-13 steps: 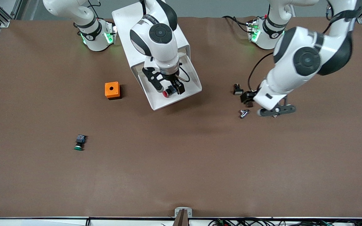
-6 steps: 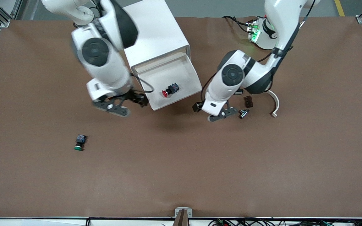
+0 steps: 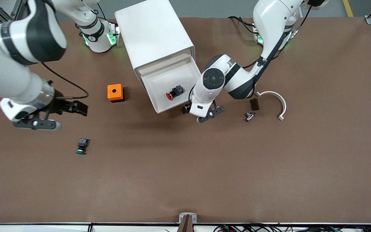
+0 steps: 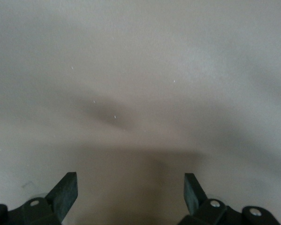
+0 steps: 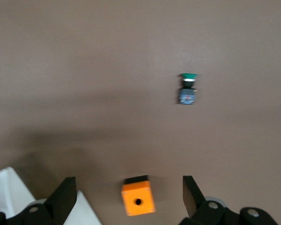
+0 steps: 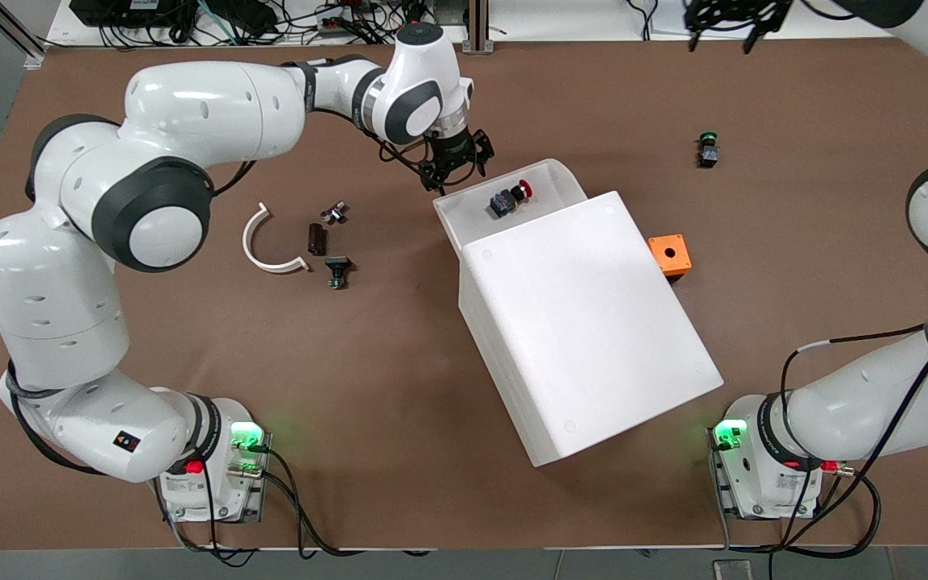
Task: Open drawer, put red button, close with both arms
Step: 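Release the red button in the drawer and lift the right gripper away, then push the drawer closed with the left gripper while the right gripper retracts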
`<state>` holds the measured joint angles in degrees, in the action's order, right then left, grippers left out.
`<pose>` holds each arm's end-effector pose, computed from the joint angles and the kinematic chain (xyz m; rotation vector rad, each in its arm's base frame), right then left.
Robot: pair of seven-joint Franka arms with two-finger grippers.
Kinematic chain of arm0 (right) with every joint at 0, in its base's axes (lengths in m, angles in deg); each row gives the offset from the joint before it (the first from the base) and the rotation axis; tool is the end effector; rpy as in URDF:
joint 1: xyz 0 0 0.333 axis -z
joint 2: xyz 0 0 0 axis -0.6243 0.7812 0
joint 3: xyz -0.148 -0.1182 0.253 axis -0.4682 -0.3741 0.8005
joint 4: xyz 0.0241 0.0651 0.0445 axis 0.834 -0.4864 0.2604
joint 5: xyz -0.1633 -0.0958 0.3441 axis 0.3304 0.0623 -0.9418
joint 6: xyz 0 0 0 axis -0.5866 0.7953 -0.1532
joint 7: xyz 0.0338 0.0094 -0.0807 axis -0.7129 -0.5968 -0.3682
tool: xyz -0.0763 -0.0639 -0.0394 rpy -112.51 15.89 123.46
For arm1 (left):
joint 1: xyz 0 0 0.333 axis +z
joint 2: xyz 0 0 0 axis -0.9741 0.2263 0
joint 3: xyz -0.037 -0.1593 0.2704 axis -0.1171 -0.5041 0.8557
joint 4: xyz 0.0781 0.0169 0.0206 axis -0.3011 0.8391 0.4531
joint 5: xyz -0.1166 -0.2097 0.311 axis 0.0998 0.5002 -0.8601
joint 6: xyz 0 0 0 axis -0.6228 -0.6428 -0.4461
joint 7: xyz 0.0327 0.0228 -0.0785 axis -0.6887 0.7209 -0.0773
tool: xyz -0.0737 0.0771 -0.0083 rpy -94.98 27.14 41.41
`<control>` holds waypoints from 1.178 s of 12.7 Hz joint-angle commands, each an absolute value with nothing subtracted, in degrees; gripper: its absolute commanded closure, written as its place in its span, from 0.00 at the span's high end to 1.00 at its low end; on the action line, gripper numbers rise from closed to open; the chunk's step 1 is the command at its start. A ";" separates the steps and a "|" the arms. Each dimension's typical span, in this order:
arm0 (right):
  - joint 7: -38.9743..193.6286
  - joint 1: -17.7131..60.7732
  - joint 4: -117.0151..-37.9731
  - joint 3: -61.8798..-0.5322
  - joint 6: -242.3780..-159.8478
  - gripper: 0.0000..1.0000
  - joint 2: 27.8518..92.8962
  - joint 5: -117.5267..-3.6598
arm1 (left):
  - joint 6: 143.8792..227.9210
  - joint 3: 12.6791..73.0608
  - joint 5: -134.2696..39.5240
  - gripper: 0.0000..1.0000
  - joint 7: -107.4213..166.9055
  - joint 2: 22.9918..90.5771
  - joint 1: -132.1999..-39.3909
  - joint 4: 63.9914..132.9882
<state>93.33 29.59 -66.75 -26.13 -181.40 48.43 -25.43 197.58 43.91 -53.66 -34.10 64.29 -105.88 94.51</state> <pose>0.6095 0.0964 0.5302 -3.1217 0.0691 0.1146 0.4886 -0.4762 0.2848 2.9166 0.7424 -0.2385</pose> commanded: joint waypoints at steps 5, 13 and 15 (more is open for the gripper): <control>82.45 40.29 -67.07 -24.88 -175.58 1.00 45.44 -24.80 | 194.78 41.43 -54.08 1.00 -42.98 64.65 -111.55 94.58; 80.33 43.55 -66.71 -24.70 -174.62 1.00 45.35 -22.08 | 193.54 36.85 -50.05 1.00 -50.38 66.76 -114.10 94.58; 80.95 43.55 -66.63 -24.70 -174.79 1.00 45.43 -21.81 | 193.63 36.67 -47.24 1.00 -50.47 66.76 -114.71 94.23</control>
<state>80.75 42.41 -66.73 -25.97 -175.16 45.84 -22.51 194.01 37.25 -49.74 -49.66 66.28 -114.08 95.12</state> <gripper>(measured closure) 0.000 0.000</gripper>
